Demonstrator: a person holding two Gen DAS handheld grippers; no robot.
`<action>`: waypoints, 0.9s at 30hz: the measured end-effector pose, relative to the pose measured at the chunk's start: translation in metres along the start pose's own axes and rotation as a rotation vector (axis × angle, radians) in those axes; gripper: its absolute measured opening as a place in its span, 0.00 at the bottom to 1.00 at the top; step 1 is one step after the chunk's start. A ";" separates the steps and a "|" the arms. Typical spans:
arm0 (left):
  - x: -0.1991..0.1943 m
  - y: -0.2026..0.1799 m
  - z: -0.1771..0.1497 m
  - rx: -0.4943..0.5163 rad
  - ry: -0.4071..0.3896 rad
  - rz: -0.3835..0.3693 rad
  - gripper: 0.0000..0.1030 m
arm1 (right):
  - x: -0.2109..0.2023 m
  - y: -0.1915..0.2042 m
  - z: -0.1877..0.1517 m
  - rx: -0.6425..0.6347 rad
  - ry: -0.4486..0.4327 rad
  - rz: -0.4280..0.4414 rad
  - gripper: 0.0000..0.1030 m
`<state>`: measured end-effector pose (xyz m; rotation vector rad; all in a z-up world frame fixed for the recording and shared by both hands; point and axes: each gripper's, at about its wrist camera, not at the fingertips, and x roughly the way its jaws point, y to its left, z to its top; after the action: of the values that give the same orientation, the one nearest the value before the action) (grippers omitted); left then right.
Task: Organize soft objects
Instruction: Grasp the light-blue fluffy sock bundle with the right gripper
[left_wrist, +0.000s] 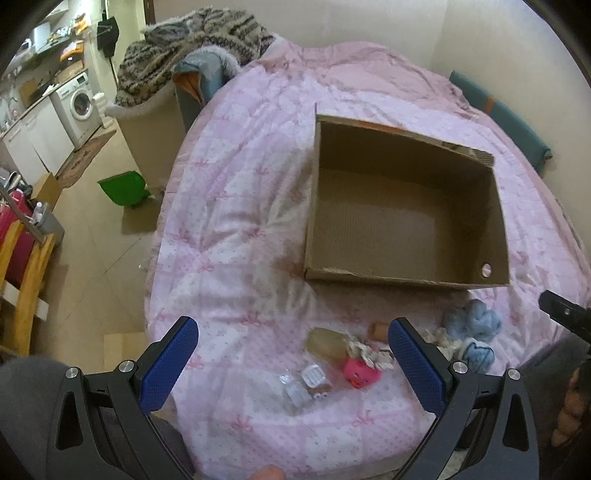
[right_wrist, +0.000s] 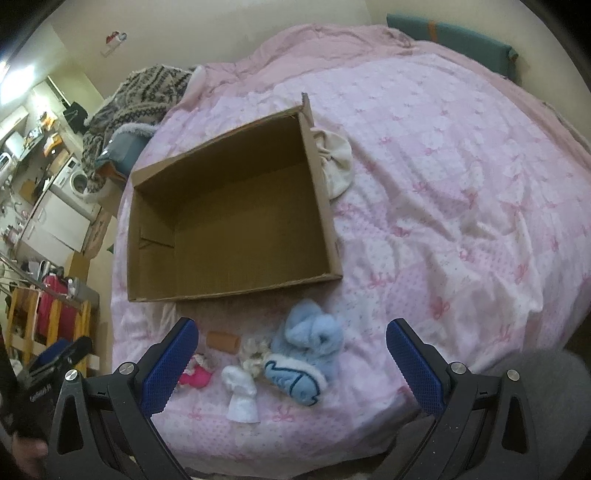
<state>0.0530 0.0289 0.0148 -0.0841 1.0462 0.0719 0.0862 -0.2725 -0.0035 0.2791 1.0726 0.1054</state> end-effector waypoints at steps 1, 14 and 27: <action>0.004 0.001 0.004 -0.003 0.016 0.003 1.00 | 0.002 -0.003 0.004 0.006 0.020 0.008 1.00; 0.061 0.019 0.003 -0.040 0.160 0.035 1.00 | 0.064 -0.033 0.018 0.139 0.240 0.063 0.89; 0.075 0.027 0.001 -0.090 0.201 0.015 1.00 | 0.132 0.003 -0.010 -0.002 0.383 -0.067 0.83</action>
<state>0.0883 0.0576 -0.0507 -0.1676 1.2440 0.1263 0.1407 -0.2386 -0.1198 0.2257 1.4604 0.1023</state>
